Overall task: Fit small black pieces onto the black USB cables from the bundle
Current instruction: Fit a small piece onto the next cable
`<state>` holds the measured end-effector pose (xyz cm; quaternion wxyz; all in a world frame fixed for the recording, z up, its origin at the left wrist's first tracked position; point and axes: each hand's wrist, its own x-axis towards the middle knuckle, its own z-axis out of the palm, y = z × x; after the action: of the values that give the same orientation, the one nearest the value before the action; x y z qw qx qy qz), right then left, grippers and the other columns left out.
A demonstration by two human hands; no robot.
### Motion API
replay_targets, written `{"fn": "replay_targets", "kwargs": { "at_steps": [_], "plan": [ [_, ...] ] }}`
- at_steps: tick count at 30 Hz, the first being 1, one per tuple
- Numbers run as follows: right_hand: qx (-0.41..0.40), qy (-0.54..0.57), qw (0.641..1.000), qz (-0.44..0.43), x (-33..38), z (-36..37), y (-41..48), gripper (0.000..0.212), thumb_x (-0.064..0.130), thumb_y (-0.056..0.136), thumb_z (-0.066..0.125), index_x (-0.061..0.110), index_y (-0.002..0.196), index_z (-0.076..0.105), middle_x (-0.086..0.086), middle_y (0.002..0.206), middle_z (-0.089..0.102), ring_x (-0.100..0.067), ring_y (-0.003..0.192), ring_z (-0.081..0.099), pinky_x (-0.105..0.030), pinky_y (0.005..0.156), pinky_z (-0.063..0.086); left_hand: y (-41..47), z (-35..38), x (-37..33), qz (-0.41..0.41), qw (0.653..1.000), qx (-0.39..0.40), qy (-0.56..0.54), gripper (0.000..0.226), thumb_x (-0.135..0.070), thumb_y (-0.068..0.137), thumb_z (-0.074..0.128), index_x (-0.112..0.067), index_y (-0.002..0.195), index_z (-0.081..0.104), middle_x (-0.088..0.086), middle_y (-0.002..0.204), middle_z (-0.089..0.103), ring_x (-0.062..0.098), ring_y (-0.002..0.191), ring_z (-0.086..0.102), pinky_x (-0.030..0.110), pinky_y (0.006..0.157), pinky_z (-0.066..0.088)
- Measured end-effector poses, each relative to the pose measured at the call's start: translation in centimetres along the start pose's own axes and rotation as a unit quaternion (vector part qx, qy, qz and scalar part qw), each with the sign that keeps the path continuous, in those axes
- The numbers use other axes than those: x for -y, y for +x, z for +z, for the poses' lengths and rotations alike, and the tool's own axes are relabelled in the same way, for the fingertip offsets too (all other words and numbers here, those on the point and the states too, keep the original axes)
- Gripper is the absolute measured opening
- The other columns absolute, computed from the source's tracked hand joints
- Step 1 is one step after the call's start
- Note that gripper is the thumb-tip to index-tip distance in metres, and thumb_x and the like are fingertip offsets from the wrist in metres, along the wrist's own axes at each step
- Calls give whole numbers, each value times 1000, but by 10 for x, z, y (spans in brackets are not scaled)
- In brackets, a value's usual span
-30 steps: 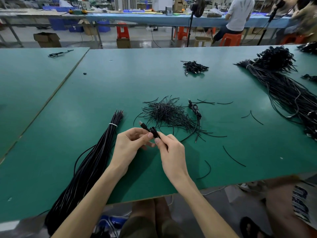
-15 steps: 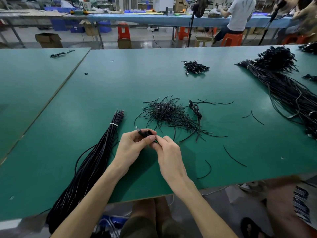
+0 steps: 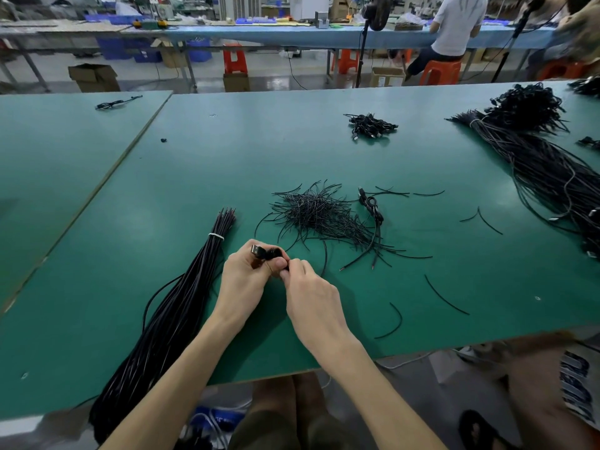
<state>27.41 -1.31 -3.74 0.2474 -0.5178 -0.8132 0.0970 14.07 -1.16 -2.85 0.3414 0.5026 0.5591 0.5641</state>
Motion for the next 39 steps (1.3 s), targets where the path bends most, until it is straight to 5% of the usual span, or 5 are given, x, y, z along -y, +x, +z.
{"fn": "replay_targets", "kwargs": {
  "at_steps": [14,20,27,34,39],
  "plan": [
    [94,267,957,72,-13,-18,4,30,45,109,41,36,83,52,9,74,58,-18,75,54,-43,75,46,-2,-3,-3,-5,996,21,-91,26,6,94,64,-10,78,75,7,72,69,18,63,61,27,62,53],
    [78,248,964,50,-13,-16,1,33,38,111,41,19,91,59,0,83,68,-23,76,59,-50,76,50,-2,-1,-3,-19,996,46,-80,26,2,96,65,-15,78,76,7,72,70,17,64,63,23,62,50],
    [31,337,937,84,-15,-18,2,32,30,111,43,19,87,62,11,81,67,-9,76,59,-36,76,49,9,-8,-11,-40,990,127,-45,32,-25,83,76,-13,112,73,6,85,75,13,74,64,21,64,48],
    [-45,416,899,130,-18,-19,6,37,32,111,43,13,83,57,14,63,45,-9,61,36,-31,61,34,41,-13,-8,22,958,9,286,12,-18,92,77,-23,93,66,-6,94,63,2,73,55,14,70,42],
    [-37,423,896,132,-19,-19,5,36,35,111,43,18,82,58,18,60,46,-8,61,36,-29,60,34,50,5,-5,-17,914,62,400,17,-26,94,74,-13,102,66,3,105,53,20,93,58,38,90,49]
  ]
}}
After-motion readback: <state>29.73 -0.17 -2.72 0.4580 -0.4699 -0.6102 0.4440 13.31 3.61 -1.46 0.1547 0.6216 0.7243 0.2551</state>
